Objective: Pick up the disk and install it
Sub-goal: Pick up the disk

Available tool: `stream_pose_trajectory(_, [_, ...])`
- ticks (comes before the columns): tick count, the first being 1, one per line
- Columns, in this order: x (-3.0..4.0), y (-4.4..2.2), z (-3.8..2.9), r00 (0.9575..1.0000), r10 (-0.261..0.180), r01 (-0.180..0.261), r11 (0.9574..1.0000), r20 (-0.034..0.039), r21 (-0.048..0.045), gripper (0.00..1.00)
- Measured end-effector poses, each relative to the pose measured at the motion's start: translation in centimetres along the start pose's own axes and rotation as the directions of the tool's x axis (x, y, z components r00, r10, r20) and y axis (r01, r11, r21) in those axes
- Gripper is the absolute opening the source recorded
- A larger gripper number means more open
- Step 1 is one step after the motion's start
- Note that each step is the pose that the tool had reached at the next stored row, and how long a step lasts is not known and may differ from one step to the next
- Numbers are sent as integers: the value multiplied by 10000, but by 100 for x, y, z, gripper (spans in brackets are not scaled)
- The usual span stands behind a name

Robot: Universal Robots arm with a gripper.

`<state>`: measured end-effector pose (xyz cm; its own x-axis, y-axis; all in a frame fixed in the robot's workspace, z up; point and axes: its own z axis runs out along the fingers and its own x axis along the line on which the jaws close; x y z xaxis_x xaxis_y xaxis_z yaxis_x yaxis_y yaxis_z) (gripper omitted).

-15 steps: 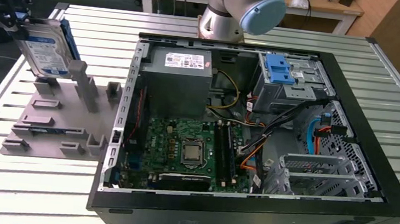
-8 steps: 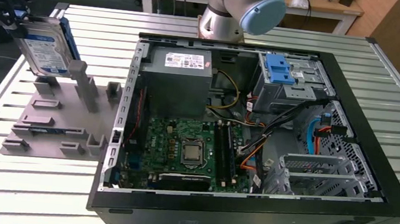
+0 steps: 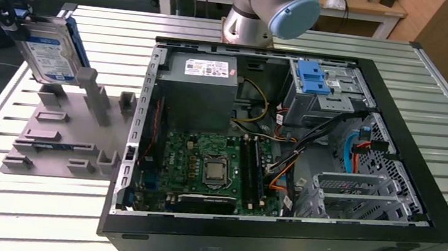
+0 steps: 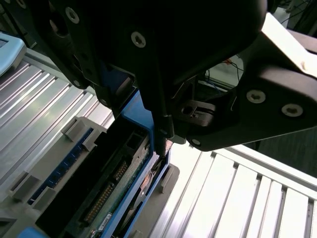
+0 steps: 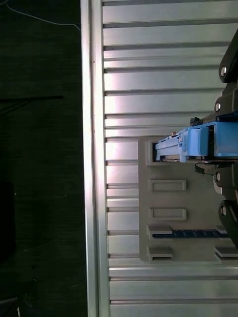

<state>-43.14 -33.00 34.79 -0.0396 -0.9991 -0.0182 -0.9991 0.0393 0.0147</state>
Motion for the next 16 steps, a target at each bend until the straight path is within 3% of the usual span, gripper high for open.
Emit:
stream_pose_trajectory(10, [-1,1,-44,10000,1,-1,10000,0,0,37])
stream_pose_trajectory(11, [-4,3,-206,10000,0,0,10000,1,5,37])
stream_pose_trajectory(16, [-4,3,-224,10000,0,0,10000,0,5,37])
